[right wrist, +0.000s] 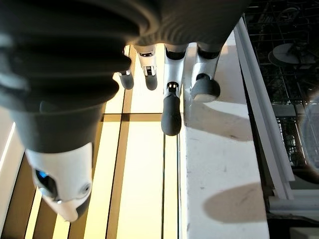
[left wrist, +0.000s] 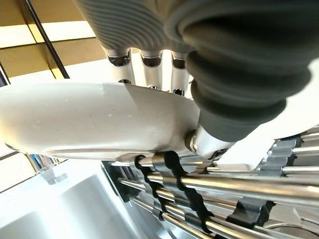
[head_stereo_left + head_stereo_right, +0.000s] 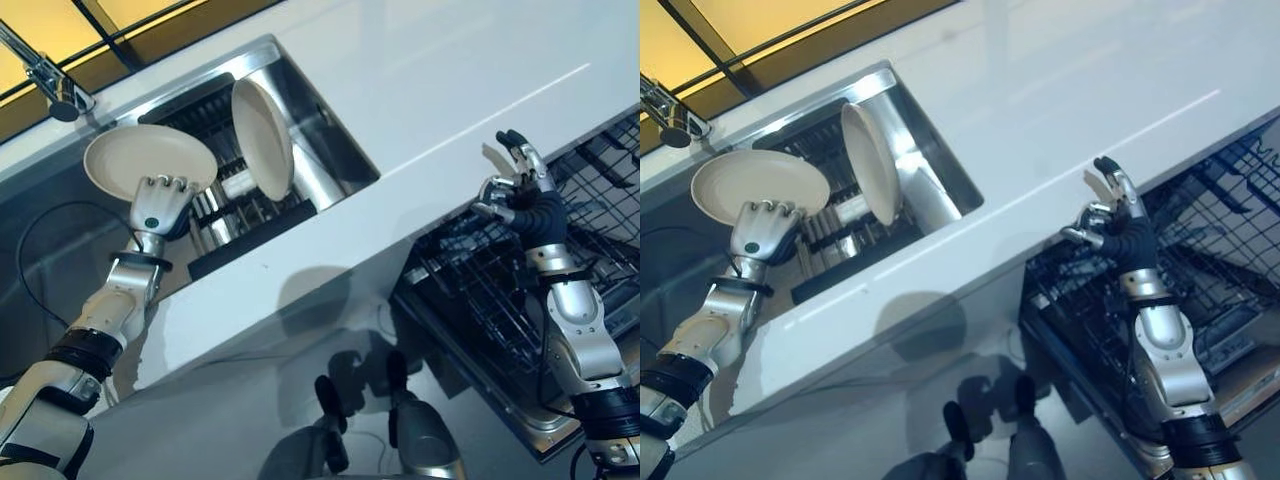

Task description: Pick up plates and place into dishwasher.

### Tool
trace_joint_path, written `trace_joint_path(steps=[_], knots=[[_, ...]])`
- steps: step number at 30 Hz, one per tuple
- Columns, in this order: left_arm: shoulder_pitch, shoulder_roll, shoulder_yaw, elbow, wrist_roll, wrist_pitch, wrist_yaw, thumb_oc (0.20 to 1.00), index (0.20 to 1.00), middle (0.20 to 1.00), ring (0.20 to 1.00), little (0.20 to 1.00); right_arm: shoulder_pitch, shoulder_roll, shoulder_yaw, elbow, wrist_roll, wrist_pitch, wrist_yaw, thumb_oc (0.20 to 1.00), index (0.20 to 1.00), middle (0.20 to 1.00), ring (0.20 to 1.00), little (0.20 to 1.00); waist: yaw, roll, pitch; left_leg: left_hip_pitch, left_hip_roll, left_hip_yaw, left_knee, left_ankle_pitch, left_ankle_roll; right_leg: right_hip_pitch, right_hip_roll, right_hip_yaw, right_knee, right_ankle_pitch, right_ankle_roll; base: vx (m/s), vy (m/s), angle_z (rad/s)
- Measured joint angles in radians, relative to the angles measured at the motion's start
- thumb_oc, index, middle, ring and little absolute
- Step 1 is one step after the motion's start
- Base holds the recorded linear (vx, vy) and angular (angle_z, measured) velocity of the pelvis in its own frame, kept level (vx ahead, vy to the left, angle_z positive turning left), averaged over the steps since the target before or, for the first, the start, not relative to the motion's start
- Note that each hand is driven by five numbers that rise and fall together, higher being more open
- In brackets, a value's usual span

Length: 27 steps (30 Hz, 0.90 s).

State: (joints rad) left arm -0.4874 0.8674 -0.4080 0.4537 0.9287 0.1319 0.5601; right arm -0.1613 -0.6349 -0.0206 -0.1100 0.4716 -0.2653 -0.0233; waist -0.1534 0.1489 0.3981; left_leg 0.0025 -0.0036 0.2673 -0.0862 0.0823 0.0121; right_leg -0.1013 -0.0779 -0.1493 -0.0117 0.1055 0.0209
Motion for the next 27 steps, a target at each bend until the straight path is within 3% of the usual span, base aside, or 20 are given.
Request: trace_joint_path(steps=[6,12,16,18,21,27], knots=[[0.052,-0.021,0.03,-0.011,-0.003,-0.001,0.027,0.2,0.2,0.2,0.2,0.2,0.075,-0.006,-0.056,0.004,-0.002,0.054,0.031,1.0,1.0,1.0,1.0,1.0,-0.003,0.025,-0.012,0.016,-0.001,-0.026,0.0,-0.002,-0.004,0.015,-0.002,-0.001,0.0,-0.001,0.0,0.08,0.029,0.0],[0.215,-0.106,0.095,-0.042,-0.071,-0.028,0.153,0.2,0.2,0.2,0.2,0.2,0.162,-0.007,-0.112,-0.006,-0.002,0.074,0.077,1.0,1.0,1.0,1.0,1.0,-0.001,0.064,-0.041,0.068,-0.002,-0.052,0.0,-0.02,-0.025,0.063,-0.006,-0.01,0.017,-0.026,0.005,0.1,0.019,0.05],[0.287,-0.122,0.179,-0.077,-0.09,-0.054,0.208,0.2,0.2,0.2,0.2,0.2,0.227,-0.005,-0.158,-0.015,-0.002,0.081,0.114,1.0,1.0,1.0,1.0,1.0,0.001,0.073,-0.052,0.09,-0.002,-0.061,0.0,-0.024,-0.024,0.064,-0.012,-0.017,0.073,-0.063,0.008,0.09,-0.006,0.07],[0.335,-0.133,0.199,-0.127,-0.091,-0.068,0.216,0.2,0.2,0.2,0.2,0.2,0.296,-0.005,-0.169,0.007,-0.002,0.143,0.127,1.0,1.0,1.0,1.0,1.0,0.003,0.074,-0.069,0.097,-0.003,-0.071,0.0,-0.026,-0.021,0.059,-0.017,-0.024,0.109,-0.09,0.009,0.09,-0.028,0.13],[0.409,-0.164,0.217,-0.176,-0.101,-0.103,0.238,0.2,0.2,0.2,0.2,0.2,0.417,0.012,-0.167,0.016,-0.01,0.214,0.152,1.0,1.0,1.0,1.0,1.0,0.006,0.078,-0.076,0.119,-0.004,-0.078,0.001,-0.03,-0.016,0.055,-0.024,-0.027,0.165,-0.133,0.009,0.07,-0.038,0.07],[0.543,-0.291,0.381,-0.239,-0.248,-0.241,0.284,0.2,0.2,0.2,0.2,0.2,0.519,0.057,-0.181,0.014,-0.018,0.234,0.19,1.0,1.0,1.0,1.0,1.0,0.006,0.061,-0.134,0.145,-0.004,-0.084,0.01,-0.041,-0.024,0.038,-0.035,-0.027,0.271,-0.206,0.003,0.05,-0.064,0.02]])
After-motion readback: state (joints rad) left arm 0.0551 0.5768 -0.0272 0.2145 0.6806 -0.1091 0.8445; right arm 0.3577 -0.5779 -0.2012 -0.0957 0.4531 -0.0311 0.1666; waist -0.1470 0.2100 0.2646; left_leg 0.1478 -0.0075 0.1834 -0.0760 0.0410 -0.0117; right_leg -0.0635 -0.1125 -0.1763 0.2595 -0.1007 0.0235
